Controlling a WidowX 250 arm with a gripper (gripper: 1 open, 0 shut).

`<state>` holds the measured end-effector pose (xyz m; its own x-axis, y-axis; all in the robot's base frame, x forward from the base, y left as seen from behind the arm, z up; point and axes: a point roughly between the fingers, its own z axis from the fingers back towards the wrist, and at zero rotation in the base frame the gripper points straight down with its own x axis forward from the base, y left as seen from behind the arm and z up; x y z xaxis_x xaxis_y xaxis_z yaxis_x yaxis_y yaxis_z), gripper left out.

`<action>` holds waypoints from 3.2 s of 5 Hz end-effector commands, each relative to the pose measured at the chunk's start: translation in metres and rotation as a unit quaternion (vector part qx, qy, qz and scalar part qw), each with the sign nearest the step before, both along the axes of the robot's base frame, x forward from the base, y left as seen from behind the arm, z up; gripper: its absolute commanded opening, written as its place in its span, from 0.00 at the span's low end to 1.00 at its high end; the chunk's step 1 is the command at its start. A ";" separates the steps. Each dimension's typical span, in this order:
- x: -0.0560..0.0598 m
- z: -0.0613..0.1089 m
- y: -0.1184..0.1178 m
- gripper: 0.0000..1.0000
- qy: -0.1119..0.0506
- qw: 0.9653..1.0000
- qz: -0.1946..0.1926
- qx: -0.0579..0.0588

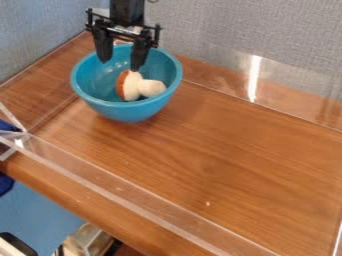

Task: Remove the mushroom from inside the blue bowl and put it on the table

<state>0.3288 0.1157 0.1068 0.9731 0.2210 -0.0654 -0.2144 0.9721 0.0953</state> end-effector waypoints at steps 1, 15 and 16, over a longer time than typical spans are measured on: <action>0.010 0.019 -0.005 1.00 -0.037 0.999 -0.015 0.017; 0.021 0.086 -0.052 0.00 -0.116 0.993 -0.031 0.016; 0.015 0.085 -0.064 0.00 -0.115 0.993 -0.036 0.012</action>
<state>0.3453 0.0564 0.1656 0.9831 0.1623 0.0850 -0.1690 0.9824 0.0792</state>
